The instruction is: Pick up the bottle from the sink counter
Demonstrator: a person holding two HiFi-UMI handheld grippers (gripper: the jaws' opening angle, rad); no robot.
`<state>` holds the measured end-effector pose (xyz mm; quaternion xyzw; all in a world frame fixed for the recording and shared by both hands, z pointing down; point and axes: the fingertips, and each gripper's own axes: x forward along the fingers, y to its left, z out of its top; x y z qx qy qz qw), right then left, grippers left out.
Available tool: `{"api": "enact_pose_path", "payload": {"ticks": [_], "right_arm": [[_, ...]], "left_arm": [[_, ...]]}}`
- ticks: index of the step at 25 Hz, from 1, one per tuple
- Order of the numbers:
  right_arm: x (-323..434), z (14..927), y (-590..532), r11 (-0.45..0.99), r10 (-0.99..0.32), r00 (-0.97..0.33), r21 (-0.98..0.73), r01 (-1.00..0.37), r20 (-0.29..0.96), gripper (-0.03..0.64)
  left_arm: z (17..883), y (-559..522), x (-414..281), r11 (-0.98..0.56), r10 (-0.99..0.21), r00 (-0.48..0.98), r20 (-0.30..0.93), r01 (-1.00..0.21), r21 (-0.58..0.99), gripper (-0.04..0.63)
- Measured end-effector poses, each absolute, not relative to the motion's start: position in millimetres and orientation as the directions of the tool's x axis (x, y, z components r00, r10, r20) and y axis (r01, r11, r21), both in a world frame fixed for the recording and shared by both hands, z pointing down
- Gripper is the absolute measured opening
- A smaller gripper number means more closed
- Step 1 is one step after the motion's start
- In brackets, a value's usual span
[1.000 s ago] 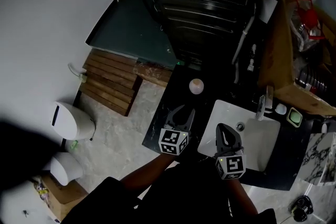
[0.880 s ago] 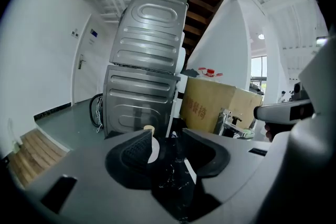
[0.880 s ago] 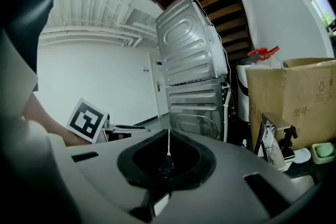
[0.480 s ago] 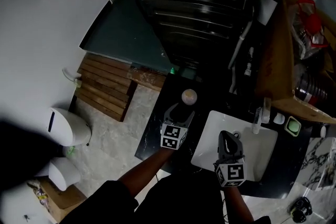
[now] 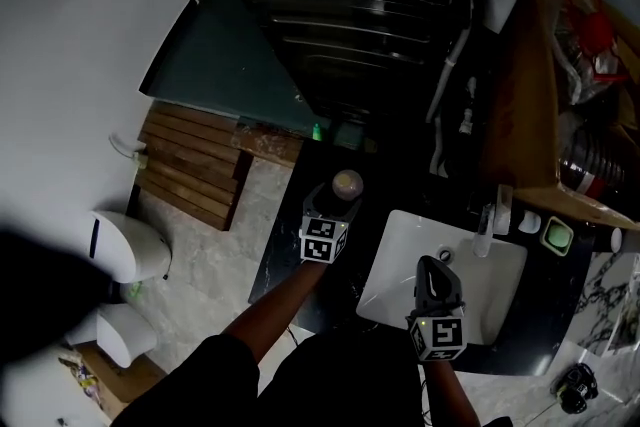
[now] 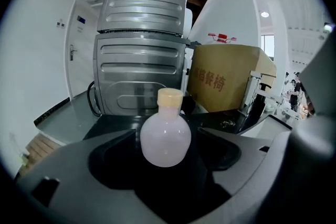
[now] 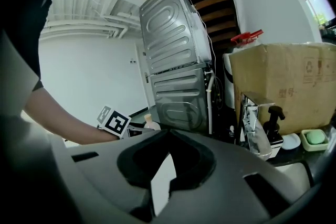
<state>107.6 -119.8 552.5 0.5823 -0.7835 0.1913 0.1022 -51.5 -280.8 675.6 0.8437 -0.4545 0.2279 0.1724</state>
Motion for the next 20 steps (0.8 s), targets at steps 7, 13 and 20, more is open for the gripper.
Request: {"api": "enact_pose_path", "payload": {"ticks": [7, 13, 20], "right_arm": [[125.4, 557.1, -124.1, 0.217, -0.881, -0.27, -0.175, -0.96, 0.388, 0.038], [127.9, 562.6, -122.8, 0.205, -0.879, -0.256, -0.167, -0.965, 0.402, 0.04], [120.2, 571.1, -117.7, 0.228, -0.866, -0.282, -0.175, -0.958, 0.413, 0.039]], "left_arm": [[688.6, -291.7, -48.6, -0.514, -0.666, 0.488, 0.564, -0.848, 0.127, 0.367], [694.1, -299.3, -42.3, -0.542, -0.643, 0.494, 0.585, -0.833, 0.108, 0.393], [697.4, -299.8, -33.0, -0.576, -0.612, 0.501, 0.612, -0.812, 0.088, 0.397]]}}
